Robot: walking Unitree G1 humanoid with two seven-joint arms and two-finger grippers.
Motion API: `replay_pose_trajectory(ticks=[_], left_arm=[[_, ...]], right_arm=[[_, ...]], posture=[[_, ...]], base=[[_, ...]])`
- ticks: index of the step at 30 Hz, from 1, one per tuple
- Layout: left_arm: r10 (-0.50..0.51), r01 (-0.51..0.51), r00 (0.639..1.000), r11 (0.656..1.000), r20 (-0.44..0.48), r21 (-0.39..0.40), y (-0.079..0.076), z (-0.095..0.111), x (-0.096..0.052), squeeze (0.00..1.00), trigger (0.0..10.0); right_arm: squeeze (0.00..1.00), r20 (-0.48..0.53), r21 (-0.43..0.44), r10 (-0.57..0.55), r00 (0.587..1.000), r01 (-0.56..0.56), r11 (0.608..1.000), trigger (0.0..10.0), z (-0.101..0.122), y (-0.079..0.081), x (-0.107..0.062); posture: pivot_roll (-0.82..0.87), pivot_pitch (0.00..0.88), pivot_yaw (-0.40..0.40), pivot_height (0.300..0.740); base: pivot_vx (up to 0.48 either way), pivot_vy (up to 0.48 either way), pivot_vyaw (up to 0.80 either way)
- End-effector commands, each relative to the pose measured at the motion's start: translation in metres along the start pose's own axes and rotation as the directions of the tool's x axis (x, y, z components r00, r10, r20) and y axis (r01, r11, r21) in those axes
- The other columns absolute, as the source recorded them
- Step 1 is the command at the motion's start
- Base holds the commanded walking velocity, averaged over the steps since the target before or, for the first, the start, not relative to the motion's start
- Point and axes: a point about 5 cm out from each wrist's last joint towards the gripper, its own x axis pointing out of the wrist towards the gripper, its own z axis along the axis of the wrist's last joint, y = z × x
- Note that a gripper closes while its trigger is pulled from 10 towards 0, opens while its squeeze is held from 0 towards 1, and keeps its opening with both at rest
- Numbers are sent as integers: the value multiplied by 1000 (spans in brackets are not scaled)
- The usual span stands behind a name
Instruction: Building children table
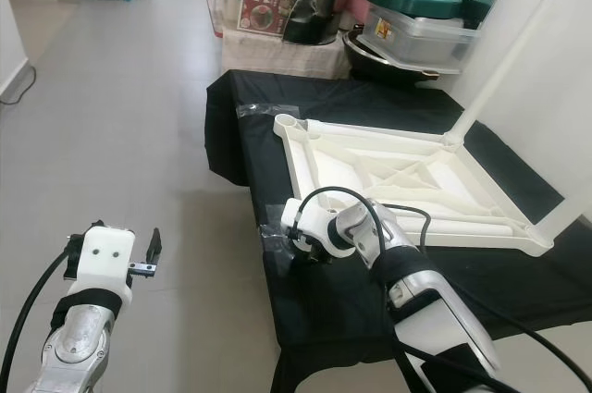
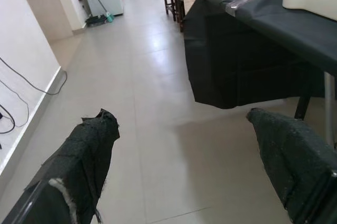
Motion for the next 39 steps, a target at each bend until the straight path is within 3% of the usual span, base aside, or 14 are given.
replay_pose_trajectory(ticks=[1,11,16,20,25,31,34,38,39], left_arm=[[-11,11,1000,1000,-17,3,-4,-3,-2,0,10000],[-13,13,1000,1000,-21,3,-5,-4,-2,0,10000],[-18,18,1000,1000,-26,3,-6,-6,-4,0,10000],[-20,20,999,1000,-28,3,-6,-6,-4,0,10000],[-23,23,999,1000,-29,4,-7,-7,-4,0,10000],[-24,24,999,1000,-30,5,-7,-7,-4,0,10000],[-24,24,999,1000,-32,7,-7,-8,-4,0,10000],[-23,24,999,1000,-33,8,-7,-8,-4,0,10000],[-23,24,999,1000,-34,8,-7,-8,-4,0,10000]], right_arm=[[0,-85,-52,61,994,-65,996,0,-24,10,1],[0,-88,-167,48,995,-62,984,0,-45,3,-26],[0,-196,-265,136,971,-186,946,0,-76,13,-48],[0,-268,-269,117,956,-191,944,0,-96,11,-67],[0,-308,-290,90,947,-184,939,0,-103,8,-76],[0,-458,-360,44,888,-231,904,0,-123,8,-95],[0,-596,-375,-21,803,-255,891,0,-147,10,-109],[0,-638,-370,-41,769,-259,892,0,-156,12,-113],[0,-657,-367,-50,752,-262,893,1725,-160,13,-114]], posture=[[100,0,-189,740],[83,0,-184,740],[71,0,-180,740],[65,0,-177,740],[63,0,-175,740],[63,0,-178,740],[61,0,-179,740],[65,0,-181,740],[65,0,-179,740]], base=[[0,0,0],[0,0,0],[0,0,0],[0,0,0],[0,0,0],[0,0,0],[0,0,0],[0,0,0],[0,0,0]])
